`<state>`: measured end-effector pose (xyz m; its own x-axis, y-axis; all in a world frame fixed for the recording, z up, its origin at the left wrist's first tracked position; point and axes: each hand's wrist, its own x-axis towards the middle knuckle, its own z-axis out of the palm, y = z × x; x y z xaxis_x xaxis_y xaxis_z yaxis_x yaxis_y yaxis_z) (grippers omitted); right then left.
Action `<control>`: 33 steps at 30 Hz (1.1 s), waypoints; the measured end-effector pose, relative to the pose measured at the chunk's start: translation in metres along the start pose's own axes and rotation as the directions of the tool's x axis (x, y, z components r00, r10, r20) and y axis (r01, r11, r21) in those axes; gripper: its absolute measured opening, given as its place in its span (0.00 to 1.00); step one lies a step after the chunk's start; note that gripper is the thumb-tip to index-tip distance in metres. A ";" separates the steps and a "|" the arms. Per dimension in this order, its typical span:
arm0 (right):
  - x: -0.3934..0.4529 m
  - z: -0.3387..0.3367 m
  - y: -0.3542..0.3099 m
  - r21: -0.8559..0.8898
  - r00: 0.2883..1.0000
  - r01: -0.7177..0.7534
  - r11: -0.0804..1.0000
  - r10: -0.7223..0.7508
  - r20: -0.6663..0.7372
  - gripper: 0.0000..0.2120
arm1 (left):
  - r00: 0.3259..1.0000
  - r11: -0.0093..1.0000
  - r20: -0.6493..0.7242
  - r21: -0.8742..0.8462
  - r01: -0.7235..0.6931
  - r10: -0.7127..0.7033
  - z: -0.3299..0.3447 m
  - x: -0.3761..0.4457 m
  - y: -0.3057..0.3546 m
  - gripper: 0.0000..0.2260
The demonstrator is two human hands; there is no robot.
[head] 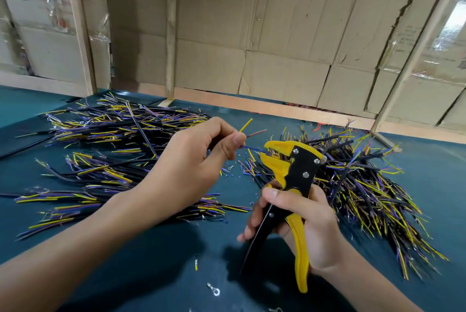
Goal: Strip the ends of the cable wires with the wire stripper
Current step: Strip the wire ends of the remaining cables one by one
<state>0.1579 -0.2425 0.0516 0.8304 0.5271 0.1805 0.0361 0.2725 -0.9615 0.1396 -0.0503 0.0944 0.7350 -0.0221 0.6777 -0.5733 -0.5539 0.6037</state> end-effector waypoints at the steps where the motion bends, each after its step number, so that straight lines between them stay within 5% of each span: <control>1: 0.000 0.000 0.000 0.007 1.000 0.002 1.000 -0.002 0.006 0.11 | 1.000 1.000 0.001 -0.001 0.005 -0.005 0.000 0.000 0.000 0.09; 18: 0.000 0.004 -0.005 0.069 1.000 0.009 0.998 -0.011 0.024 0.11 | 1.000 1.000 0.019 -0.016 0.021 -0.021 0.007 -0.004 0.004 0.09; 24: -0.004 0.010 -0.005 0.087 0.996 -0.027 0.996 0.034 -0.084 0.14 | 1.000 0.999 0.018 -0.034 0.017 -0.016 0.006 -0.002 0.006 0.10; 33: -0.004 0.005 -0.015 0.179 0.998 -0.066 0.982 0.066 0.005 0.20 | 0.974 0.939 -0.014 0.268 -0.216 0.228 -0.006 0.000 -0.007 0.10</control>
<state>0.1512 -0.2442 0.0663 0.8284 0.5477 0.1173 -0.1191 0.3768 -0.9186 0.1415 -0.0417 0.0932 0.5801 -0.1362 0.8031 -0.5998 -0.7385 0.3080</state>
